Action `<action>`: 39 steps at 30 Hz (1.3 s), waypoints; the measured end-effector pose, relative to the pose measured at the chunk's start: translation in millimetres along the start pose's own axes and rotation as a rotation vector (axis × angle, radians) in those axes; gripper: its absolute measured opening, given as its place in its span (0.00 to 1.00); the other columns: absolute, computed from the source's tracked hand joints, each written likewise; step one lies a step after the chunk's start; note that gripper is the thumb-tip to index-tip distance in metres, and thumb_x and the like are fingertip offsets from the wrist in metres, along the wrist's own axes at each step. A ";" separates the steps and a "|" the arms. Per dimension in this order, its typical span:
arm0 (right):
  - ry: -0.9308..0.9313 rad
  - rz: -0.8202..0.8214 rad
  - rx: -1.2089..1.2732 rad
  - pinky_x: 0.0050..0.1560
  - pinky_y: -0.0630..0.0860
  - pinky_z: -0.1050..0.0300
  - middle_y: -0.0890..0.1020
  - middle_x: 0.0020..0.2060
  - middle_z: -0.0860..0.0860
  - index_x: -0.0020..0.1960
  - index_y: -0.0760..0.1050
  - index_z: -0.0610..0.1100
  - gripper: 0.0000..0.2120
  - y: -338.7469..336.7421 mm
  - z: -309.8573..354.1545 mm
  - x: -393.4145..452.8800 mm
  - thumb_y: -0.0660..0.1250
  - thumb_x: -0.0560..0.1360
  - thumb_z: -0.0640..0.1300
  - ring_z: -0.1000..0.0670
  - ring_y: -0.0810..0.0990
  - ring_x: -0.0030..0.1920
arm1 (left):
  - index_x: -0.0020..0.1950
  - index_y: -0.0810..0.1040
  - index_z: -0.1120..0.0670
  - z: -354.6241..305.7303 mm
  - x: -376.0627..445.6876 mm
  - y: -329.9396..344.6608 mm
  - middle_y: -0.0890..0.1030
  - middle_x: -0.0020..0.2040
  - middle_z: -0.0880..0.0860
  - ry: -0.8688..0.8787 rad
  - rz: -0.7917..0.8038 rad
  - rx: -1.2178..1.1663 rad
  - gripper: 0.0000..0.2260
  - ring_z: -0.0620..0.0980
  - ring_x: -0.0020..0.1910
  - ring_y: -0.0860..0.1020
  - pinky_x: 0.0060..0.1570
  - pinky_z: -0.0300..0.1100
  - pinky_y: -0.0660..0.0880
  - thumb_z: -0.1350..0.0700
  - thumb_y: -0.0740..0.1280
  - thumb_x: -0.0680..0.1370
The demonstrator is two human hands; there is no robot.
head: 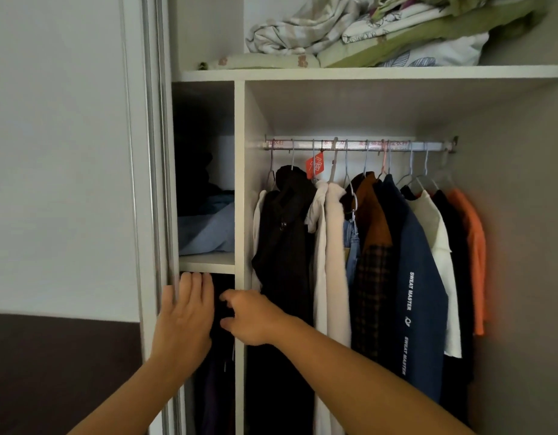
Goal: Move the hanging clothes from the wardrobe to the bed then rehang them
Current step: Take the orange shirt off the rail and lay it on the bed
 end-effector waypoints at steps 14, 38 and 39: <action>0.251 -0.179 -0.277 0.61 0.74 0.46 0.72 0.65 0.46 0.70 0.67 0.43 0.25 -105.2 -105.7 -114.0 0.69 0.76 0.46 0.43 0.73 0.62 | 0.71 0.68 0.48 -97.6 57.3 -37.6 0.79 0.58 0.49 0.163 0.283 -0.692 0.27 0.47 0.53 0.78 0.48 0.42 0.77 0.46 0.71 0.74; 0.735 -0.650 -0.371 0.46 0.76 0.52 0.80 0.52 0.42 0.53 0.74 0.41 0.10 -330.1 -248.2 -172.1 0.65 0.76 0.46 0.38 0.80 0.53 | 0.51 0.82 0.48 -302.1 174.8 -149.3 0.82 0.44 0.46 0.389 0.117 -0.961 0.13 0.49 0.46 0.81 0.49 0.49 0.78 0.42 0.70 0.73; 0.748 -0.658 -0.345 0.47 0.76 0.52 0.80 0.53 0.41 0.55 0.74 0.40 0.12 -335.9 -257.6 -165.0 0.66 0.75 0.46 0.38 0.80 0.54 | 0.49 0.82 0.50 -310.6 178.2 -150.7 0.82 0.43 0.46 0.422 0.153 -0.935 0.14 0.49 0.45 0.80 0.48 0.49 0.78 0.41 0.70 0.73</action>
Point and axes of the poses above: each hand's wrist, its own x-axis towards the middle knuckle, its own y-axis out of the palm, z = x × y, the point moved 3 cm from there along x, towards the middle knuckle
